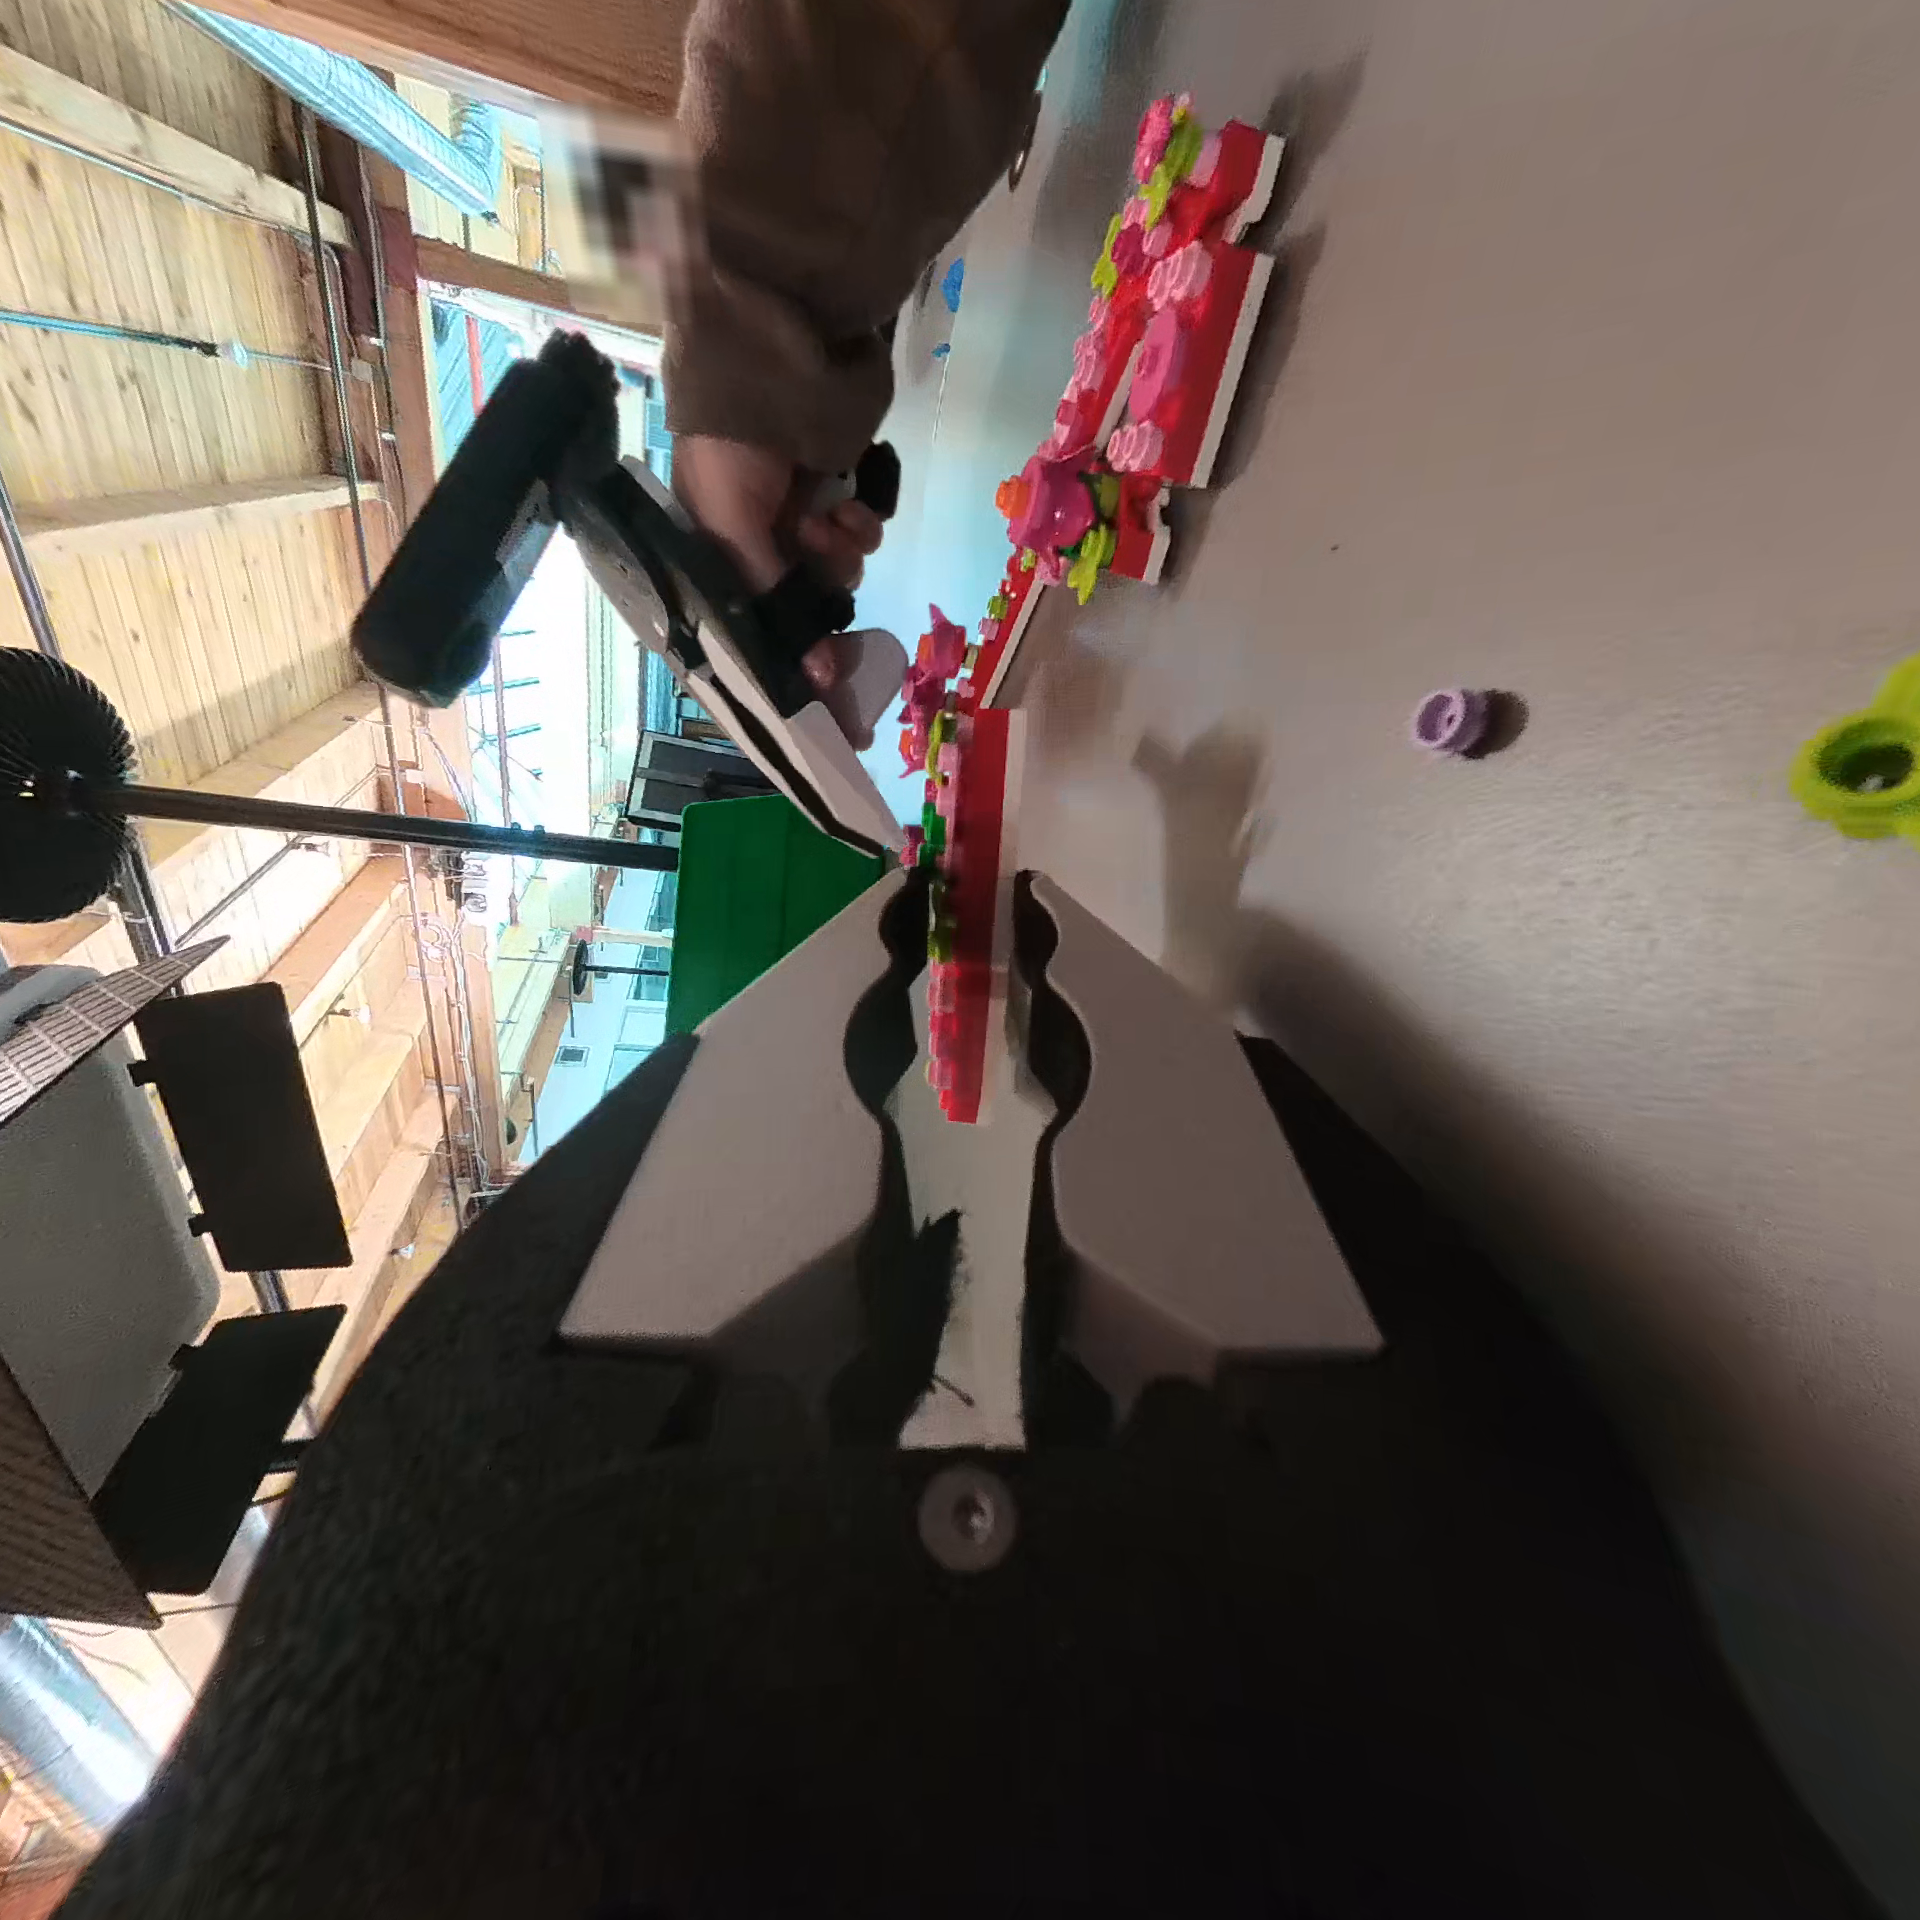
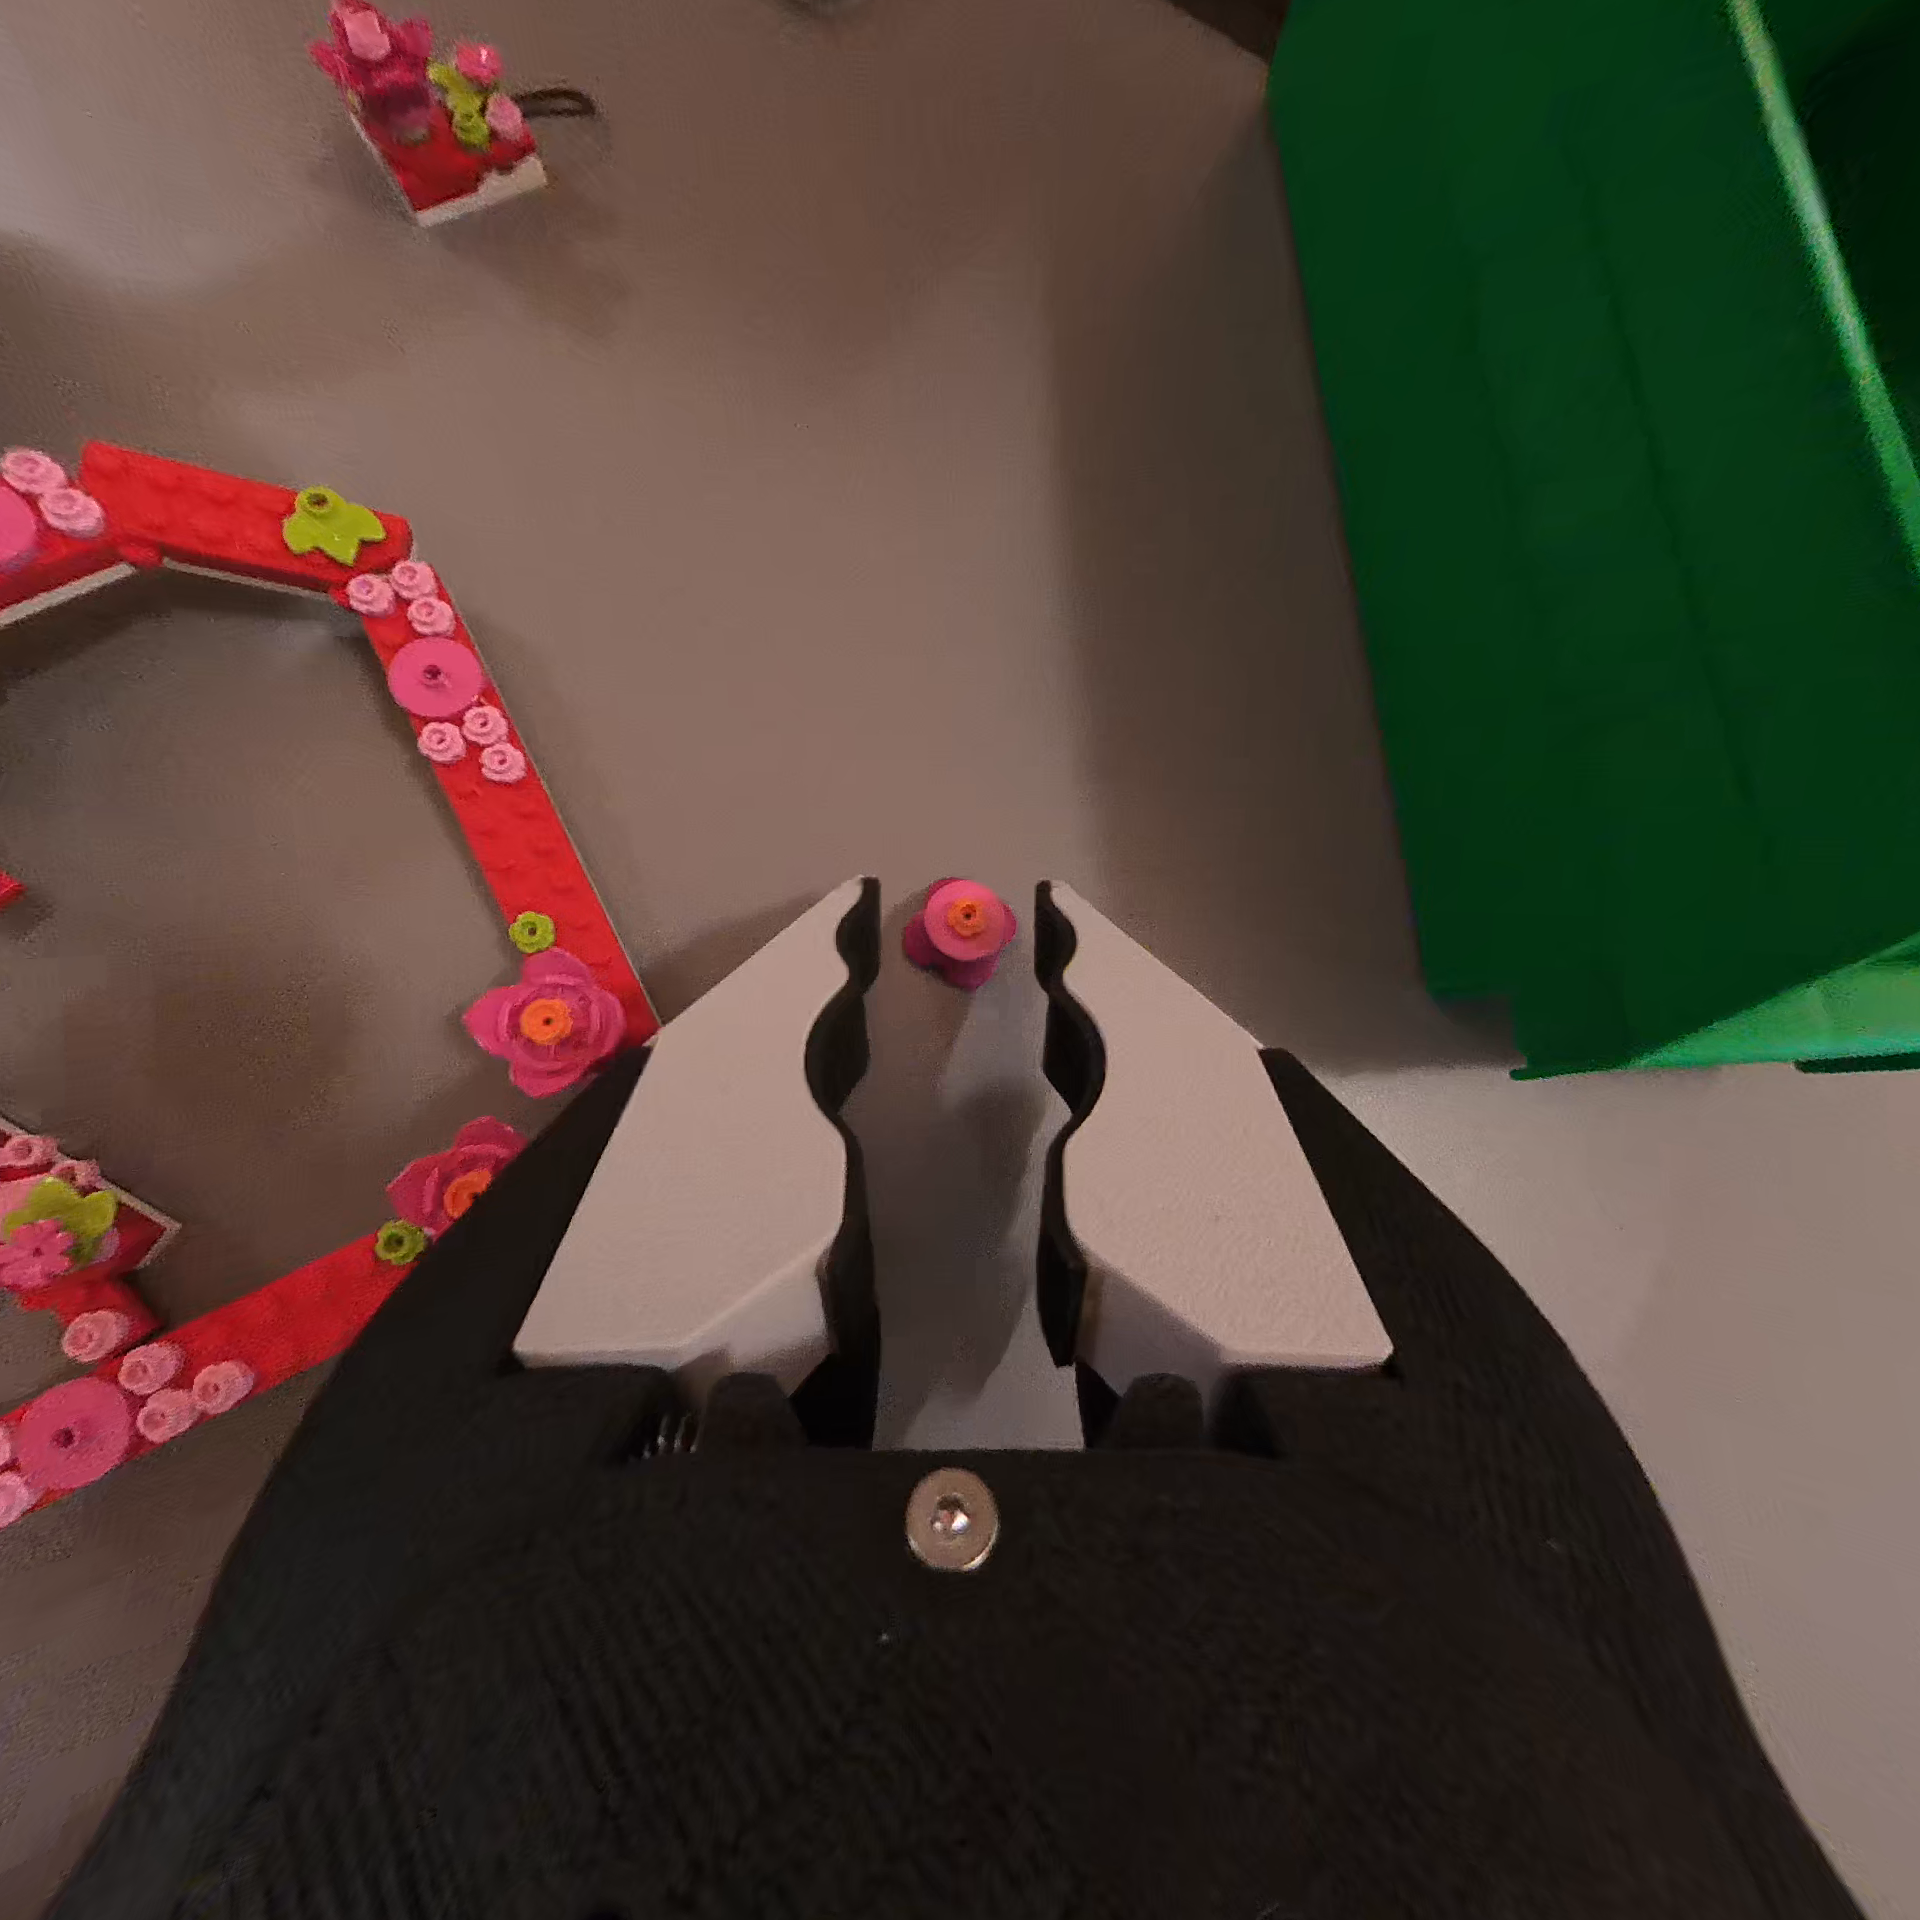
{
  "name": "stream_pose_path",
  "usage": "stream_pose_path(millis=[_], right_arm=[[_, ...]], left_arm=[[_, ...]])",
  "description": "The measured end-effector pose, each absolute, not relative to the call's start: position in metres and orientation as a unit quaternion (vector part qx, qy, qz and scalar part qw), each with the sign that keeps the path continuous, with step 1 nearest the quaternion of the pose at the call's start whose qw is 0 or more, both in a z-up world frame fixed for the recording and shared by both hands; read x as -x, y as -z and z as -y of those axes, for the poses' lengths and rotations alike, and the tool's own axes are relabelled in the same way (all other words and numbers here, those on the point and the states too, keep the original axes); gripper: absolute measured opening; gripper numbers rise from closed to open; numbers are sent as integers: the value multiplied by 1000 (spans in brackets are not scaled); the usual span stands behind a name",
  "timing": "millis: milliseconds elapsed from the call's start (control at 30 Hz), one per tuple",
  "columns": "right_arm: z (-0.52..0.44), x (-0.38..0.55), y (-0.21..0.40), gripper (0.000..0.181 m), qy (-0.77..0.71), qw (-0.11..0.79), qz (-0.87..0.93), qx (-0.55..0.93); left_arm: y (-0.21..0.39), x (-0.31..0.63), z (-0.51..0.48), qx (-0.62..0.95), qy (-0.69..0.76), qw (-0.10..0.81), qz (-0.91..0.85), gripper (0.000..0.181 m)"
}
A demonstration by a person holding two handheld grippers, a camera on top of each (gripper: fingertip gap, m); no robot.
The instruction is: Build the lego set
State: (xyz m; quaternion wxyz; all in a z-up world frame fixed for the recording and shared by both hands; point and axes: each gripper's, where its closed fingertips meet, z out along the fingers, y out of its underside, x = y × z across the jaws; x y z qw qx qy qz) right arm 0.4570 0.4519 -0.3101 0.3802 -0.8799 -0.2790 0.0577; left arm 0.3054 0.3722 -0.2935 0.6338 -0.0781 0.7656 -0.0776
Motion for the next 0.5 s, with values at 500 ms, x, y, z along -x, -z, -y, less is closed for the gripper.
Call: stream_pose_path(millis=[500], right_arm=[[-450,-457,323,17,-95,365,274,885]], left_arm=[[292,-306,-374,98,106,631,-762,13]])
